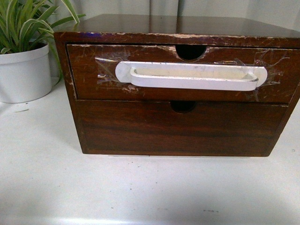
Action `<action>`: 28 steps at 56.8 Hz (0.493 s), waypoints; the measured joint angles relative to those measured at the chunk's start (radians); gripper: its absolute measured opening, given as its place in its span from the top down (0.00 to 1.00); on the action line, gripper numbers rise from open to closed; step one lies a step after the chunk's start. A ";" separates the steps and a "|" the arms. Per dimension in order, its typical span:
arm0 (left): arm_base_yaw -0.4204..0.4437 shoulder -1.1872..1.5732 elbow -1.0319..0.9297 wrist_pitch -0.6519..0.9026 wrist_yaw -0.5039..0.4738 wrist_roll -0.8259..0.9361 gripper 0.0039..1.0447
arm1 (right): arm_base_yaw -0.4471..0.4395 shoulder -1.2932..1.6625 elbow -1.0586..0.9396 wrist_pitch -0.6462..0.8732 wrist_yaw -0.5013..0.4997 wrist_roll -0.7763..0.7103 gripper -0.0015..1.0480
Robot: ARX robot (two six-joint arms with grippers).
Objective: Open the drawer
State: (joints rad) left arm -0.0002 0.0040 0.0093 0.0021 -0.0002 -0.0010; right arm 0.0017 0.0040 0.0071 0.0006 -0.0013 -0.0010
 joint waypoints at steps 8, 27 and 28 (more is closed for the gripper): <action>0.000 0.000 0.000 0.000 0.000 0.000 0.06 | 0.000 0.000 0.000 0.000 0.000 0.000 0.09; 0.000 0.000 0.000 0.000 0.000 0.000 0.06 | 0.000 0.000 0.000 0.000 0.000 0.000 0.09; 0.000 0.000 0.000 0.000 0.000 0.000 0.06 | 0.000 0.000 0.000 0.000 0.000 0.000 0.09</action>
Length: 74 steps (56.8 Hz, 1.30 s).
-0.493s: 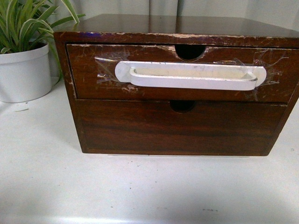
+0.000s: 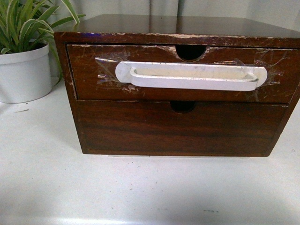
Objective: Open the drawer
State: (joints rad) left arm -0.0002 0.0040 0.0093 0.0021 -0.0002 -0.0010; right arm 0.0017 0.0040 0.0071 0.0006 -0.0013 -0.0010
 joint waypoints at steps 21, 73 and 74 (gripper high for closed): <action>0.000 0.000 0.000 0.000 0.000 0.000 0.06 | 0.000 0.000 0.000 0.000 0.000 0.000 0.09; 0.088 0.416 0.252 -0.143 0.369 0.130 0.06 | -0.135 0.390 0.257 -0.190 -0.290 -0.257 0.09; 0.087 0.430 0.260 -0.142 0.378 0.137 0.06 | -0.139 0.413 0.275 -0.198 -0.301 -0.282 0.09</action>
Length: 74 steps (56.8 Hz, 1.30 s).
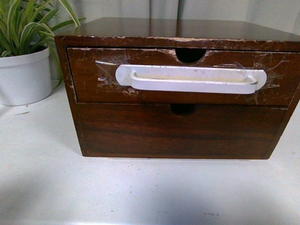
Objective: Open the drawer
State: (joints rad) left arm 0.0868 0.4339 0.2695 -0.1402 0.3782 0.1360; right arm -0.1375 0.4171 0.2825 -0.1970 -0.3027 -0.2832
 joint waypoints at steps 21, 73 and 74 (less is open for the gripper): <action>-0.132 0.504 0.483 -0.317 0.288 0.705 0.06 | 0.026 0.397 0.425 -0.163 -0.108 -0.346 0.09; -0.441 0.940 0.905 -0.473 0.201 0.950 0.06 | 0.336 0.753 0.723 -0.439 -0.071 -0.695 0.09; -0.443 0.948 0.907 -0.469 0.201 0.944 0.06 | 0.337 0.756 0.723 -0.438 -0.071 -0.695 0.09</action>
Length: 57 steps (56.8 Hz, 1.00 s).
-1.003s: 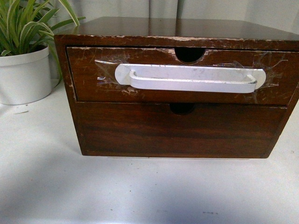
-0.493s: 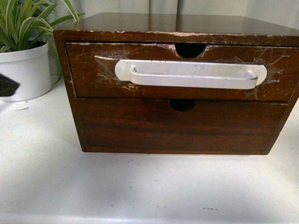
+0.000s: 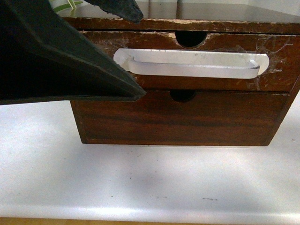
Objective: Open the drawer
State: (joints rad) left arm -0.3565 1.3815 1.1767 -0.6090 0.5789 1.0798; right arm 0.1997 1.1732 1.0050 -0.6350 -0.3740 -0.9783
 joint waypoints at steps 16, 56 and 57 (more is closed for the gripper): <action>-0.024 0.099 0.019 0.051 -0.023 -0.035 0.06 | 0.010 0.065 0.000 0.044 -0.014 -0.001 0.09; -0.029 0.245 0.089 0.069 -0.105 -0.007 0.06 | 0.061 0.228 0.049 0.157 -0.009 0.026 0.09; -0.028 0.245 0.089 0.068 -0.105 -0.006 0.06 | 0.063 0.232 0.051 0.160 -0.009 0.027 0.09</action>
State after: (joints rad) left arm -0.3847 1.6264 1.2659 -0.5415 0.4736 1.0737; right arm 0.2630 1.4055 1.0561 -0.4747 -0.3832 -0.9516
